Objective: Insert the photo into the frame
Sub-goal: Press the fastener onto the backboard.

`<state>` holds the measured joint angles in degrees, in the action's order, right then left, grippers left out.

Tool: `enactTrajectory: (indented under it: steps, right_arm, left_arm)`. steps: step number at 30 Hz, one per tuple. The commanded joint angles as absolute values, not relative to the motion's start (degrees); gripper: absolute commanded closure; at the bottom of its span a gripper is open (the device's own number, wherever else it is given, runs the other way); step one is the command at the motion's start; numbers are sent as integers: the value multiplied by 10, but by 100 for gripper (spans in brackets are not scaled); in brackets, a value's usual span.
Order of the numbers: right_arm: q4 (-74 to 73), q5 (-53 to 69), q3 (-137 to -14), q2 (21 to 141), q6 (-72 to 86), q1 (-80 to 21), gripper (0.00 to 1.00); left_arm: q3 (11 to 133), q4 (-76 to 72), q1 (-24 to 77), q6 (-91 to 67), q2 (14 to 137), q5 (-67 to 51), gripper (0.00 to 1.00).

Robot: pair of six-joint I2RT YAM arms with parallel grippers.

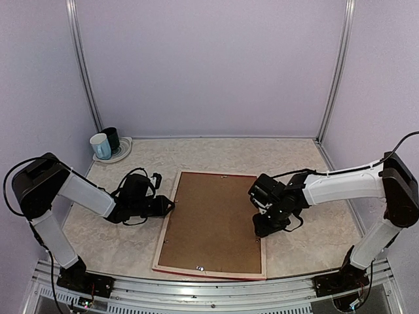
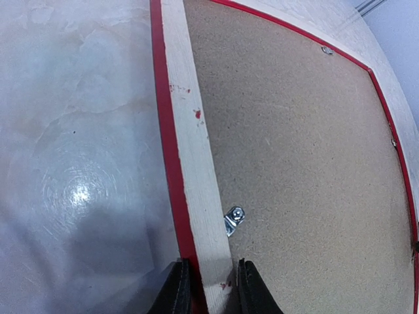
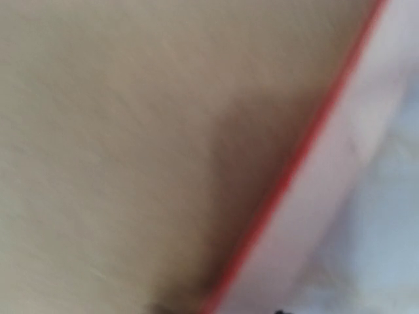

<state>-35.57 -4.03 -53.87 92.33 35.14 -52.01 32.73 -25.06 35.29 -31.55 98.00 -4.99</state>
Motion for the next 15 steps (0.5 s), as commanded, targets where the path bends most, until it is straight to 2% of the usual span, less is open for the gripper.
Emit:
enactTrajectory:
  steps: [1,6,11,15]
  right_arm:
    - [-404,-35,-524,906,364,-522,58]
    - [-395,-39,-529,880,361,-521,50]
    - [-400,-51,-547,887,357,-521,48]
    - [-401,-69,-565,892,348,-520,36]
  left_arm:
    - [297,-129,349,-303,1012,-49,84]
    - [291,-135,349,-301,995,-49,81]
    - [277,-147,349,-298,965,-49,77]
    - [273,-157,349,-295,946,-58,58]
